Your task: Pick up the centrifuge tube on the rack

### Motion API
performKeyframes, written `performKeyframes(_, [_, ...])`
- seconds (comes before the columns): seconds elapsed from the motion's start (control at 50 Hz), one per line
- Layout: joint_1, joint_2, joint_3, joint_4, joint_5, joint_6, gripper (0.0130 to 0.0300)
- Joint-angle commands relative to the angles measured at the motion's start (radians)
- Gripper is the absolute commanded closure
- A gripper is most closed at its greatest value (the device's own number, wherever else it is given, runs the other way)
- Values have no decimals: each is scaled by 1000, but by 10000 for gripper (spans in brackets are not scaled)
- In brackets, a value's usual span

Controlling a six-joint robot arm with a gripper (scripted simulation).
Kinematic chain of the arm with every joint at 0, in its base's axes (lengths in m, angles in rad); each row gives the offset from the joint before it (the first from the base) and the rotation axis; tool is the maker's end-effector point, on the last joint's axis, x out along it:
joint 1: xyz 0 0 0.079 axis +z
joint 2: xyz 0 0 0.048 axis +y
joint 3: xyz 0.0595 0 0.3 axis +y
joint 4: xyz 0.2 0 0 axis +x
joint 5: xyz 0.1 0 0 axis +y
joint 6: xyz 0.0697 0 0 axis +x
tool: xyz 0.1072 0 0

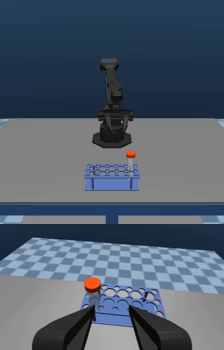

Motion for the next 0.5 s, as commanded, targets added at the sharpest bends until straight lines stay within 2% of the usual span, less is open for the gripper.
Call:
performKeyframes(0.02, [10, 8, -4, 71, -8, -80, 130])
performKeyframes(0.5, [52, 65, -31, 421, -41, -404, 130])
